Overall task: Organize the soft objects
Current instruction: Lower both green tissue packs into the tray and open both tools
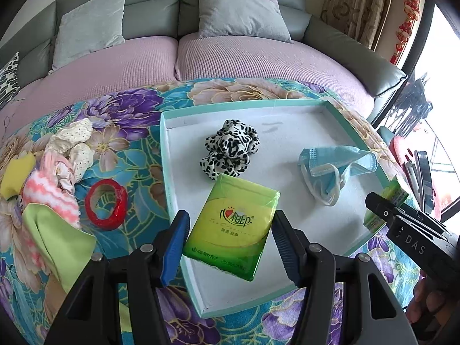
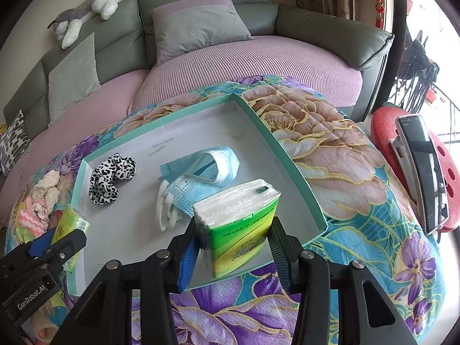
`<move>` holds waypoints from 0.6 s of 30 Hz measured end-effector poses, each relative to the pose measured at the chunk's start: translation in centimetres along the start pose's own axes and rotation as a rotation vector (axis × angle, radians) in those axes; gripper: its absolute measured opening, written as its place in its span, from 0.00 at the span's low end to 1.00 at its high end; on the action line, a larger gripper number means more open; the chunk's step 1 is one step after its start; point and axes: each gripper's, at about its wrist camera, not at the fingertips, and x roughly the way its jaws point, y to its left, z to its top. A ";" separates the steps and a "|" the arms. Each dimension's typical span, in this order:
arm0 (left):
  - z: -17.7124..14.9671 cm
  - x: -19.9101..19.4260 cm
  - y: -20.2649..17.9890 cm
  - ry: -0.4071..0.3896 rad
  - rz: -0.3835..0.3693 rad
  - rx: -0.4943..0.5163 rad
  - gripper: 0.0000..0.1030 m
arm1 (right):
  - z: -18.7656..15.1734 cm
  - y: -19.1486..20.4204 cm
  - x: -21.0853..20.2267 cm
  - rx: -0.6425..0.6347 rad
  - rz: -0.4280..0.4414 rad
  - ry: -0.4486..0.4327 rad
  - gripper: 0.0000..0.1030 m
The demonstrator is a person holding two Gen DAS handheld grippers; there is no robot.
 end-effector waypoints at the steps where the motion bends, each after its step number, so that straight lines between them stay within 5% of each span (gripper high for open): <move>1: 0.0 0.0 -0.1 -0.003 -0.001 0.004 0.59 | 0.0 -0.1 0.0 0.003 0.000 0.000 0.48; 12: 0.3 -1.0 0.2 -0.045 0.008 0.003 0.67 | 0.0 0.1 -0.3 -0.001 -0.008 -0.009 0.49; 13: 0.4 -1.1 0.4 -0.049 0.017 0.000 0.70 | 0.1 0.1 -0.3 -0.001 -0.013 -0.011 0.51; 15: 0.5 -1.1 0.8 -0.061 0.045 -0.010 0.89 | 0.1 0.1 -0.3 -0.003 -0.019 -0.011 0.65; 18: 0.6 -1.3 1.5 -0.078 0.079 -0.021 0.92 | 0.1 0.2 -0.4 -0.007 -0.026 -0.015 0.73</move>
